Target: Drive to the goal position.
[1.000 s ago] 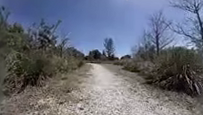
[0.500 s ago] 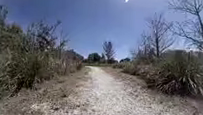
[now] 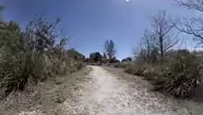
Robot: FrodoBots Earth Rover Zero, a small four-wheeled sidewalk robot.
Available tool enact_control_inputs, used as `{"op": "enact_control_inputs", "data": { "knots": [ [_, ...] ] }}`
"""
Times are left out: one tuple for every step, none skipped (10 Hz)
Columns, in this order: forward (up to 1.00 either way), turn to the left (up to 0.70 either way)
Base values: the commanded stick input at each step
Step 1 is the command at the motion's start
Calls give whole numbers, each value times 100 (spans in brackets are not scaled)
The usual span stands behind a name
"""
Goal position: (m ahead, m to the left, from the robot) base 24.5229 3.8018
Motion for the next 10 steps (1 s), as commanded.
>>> {"op": "enact_control_inputs", "data": {
  "knots": [
    [50,0],
    [50,0],
    [50,0],
    [50,0],
    [50,0],
    [50,0],
    [50,0],
    [50,0],
    [50,0],
    [50,0]
  ]
}}
